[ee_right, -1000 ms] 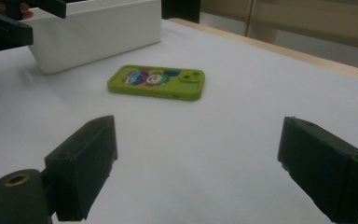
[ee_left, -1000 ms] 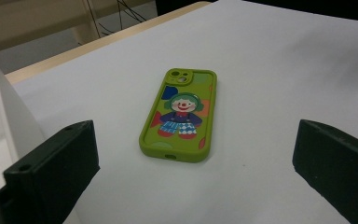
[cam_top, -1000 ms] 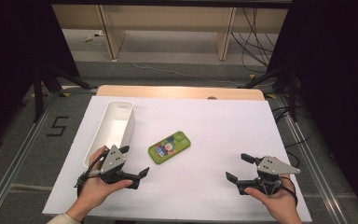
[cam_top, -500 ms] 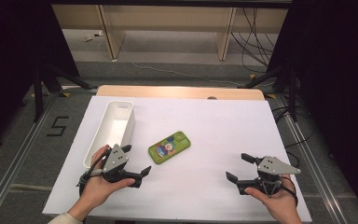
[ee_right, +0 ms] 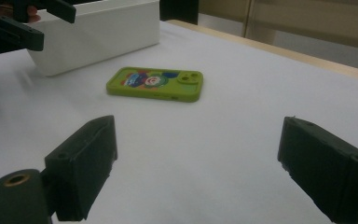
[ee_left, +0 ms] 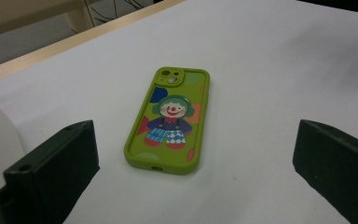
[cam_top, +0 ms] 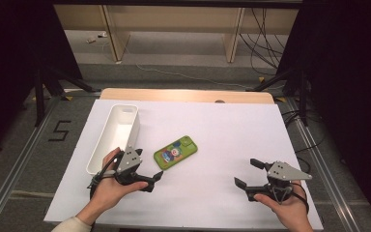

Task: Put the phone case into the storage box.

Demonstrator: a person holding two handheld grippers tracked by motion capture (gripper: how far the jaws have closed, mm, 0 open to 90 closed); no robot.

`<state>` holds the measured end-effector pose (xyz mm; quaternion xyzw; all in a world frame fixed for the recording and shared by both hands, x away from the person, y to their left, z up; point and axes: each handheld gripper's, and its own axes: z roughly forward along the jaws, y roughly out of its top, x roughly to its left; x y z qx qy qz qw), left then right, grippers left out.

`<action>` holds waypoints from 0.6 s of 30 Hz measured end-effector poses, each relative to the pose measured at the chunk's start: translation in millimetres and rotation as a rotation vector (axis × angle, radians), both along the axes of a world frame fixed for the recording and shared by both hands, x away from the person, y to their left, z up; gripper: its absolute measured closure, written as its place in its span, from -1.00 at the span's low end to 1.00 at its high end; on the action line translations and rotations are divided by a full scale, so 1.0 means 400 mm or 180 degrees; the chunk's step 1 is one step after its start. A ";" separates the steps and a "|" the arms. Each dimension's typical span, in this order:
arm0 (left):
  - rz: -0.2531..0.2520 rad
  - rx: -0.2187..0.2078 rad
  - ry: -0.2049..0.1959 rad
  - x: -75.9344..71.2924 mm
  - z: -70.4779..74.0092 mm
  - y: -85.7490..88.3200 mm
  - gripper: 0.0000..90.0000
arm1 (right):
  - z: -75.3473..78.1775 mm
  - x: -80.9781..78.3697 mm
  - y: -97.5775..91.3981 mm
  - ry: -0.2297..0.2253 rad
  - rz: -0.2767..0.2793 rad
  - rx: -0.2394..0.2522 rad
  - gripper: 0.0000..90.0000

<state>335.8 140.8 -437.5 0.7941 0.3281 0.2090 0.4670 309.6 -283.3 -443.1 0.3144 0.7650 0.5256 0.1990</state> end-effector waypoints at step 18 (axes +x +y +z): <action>-0.0097 0.0244 0.0254 0.092 0.020 -0.068 -1.00 | 0.001 -0.001 -0.002 -0.0013 -0.0013 0.0010 -0.71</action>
